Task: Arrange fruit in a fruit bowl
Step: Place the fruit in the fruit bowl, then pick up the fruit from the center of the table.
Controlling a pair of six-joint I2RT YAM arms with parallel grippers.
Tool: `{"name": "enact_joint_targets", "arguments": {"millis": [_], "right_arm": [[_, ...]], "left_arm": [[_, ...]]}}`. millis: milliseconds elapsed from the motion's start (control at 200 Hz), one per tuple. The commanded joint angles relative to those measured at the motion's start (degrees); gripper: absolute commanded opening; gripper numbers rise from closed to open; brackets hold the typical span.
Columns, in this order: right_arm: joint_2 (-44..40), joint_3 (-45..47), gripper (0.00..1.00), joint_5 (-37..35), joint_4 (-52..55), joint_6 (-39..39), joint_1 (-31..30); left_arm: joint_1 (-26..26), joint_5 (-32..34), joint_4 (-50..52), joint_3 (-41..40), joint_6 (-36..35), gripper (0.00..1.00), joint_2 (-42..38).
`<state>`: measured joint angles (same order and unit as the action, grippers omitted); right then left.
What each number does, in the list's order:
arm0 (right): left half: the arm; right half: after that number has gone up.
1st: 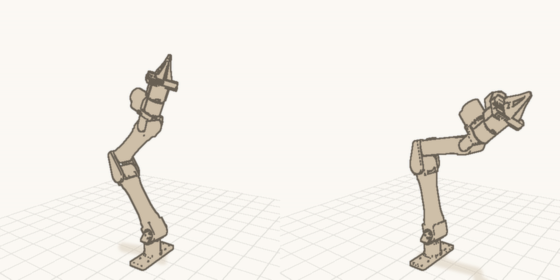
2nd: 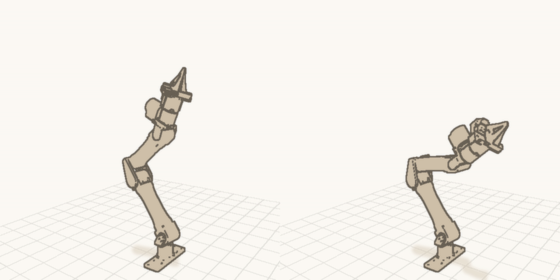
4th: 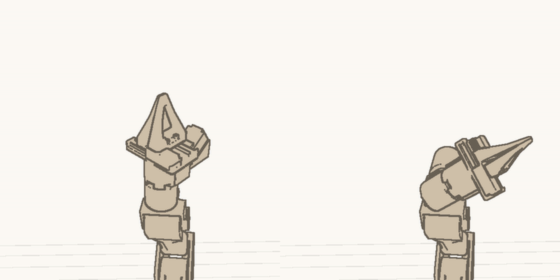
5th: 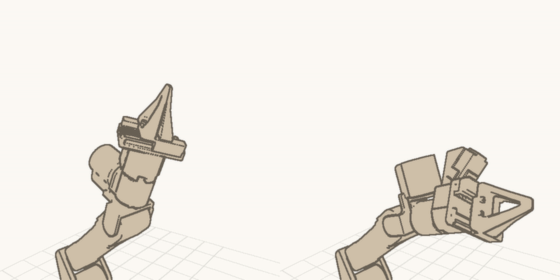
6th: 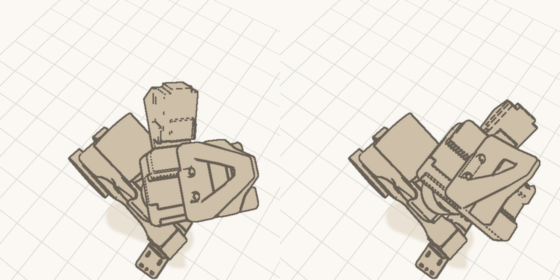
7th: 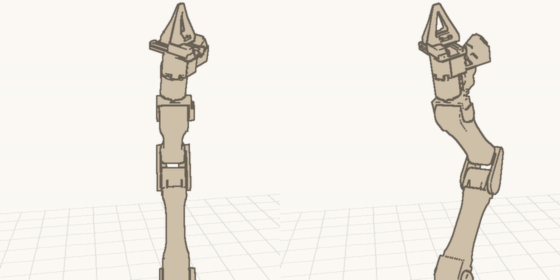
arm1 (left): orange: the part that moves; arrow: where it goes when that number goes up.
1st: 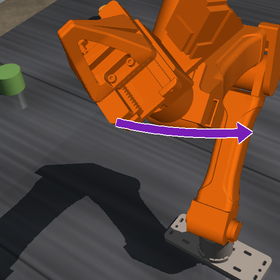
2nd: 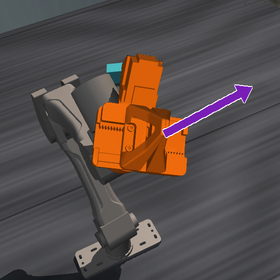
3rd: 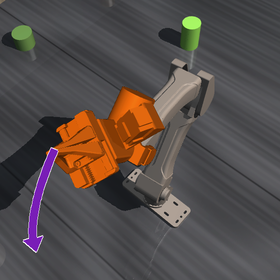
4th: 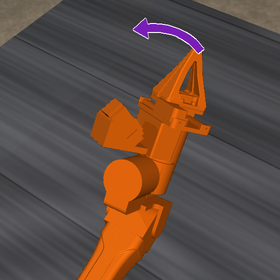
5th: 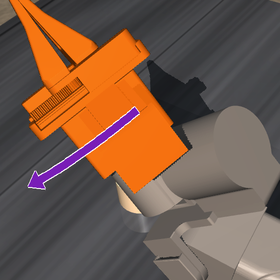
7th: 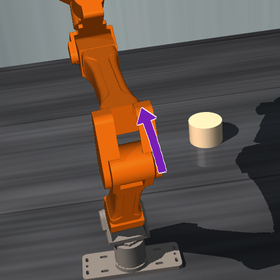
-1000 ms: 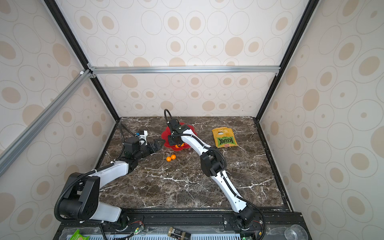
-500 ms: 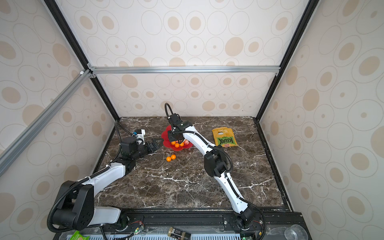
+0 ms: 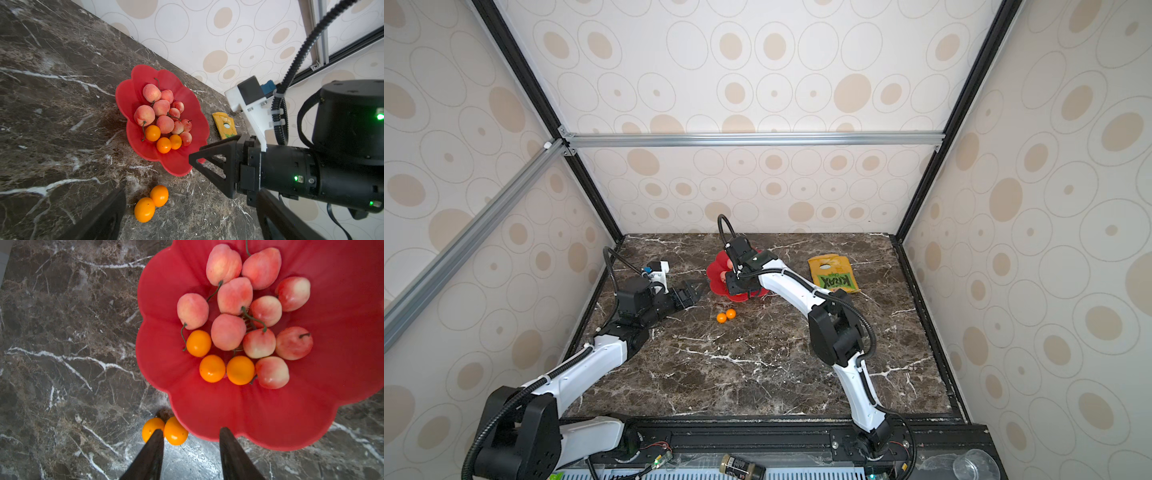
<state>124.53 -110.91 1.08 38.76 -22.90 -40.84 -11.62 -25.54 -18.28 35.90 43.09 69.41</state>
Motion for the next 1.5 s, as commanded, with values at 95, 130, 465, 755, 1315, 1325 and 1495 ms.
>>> {"name": "enact_joint_targets", "arguments": {"millis": [95, 130, 465, 755, 1315, 1325, 1495], "right_arm": [[-7.6, 8.5, 0.47, -2.3, -5.6, -1.7, -2.3], [-8.3, 9.6, 0.47, -2.6, -6.0, -1.8, -2.7], [-10.8, 17.2, 0.47, -3.1, -9.0, -2.9, -6.2], [-7.6, 15.1, 0.46, -4.1, -7.5, -1.3, -9.3], [6.5, -2.1, 0.45, -4.1, 1.0, 3.1, -10.3], [6.7, -2.4, 0.45, -4.1, 1.2, 3.1, -10.3], [10.6, -8.0, 0.45, -4.7, 4.6, 4.4, -10.4]], "left_arm": [[-0.4, 0.9, 3.8, -2.3, -1.8, 0.98, -4.1], [-0.5, 0.9, 4.0, -2.9, -1.8, 0.98, -4.6], [-0.6, 2.8, 6.8, -9.1, -0.3, 0.98, -11.9], [1.6, 2.4, 7.4, -13.8, 0.8, 0.98, -16.6], [9.5, -6.5, 0.0, -18.1, 4.1, 0.98, -15.4], [9.6, -6.6, -0.1, -18.2, 4.1, 0.98, -15.4], [10.2, -7.3, -1.3, -18.9, 4.9, 0.98, -15.3]]}}
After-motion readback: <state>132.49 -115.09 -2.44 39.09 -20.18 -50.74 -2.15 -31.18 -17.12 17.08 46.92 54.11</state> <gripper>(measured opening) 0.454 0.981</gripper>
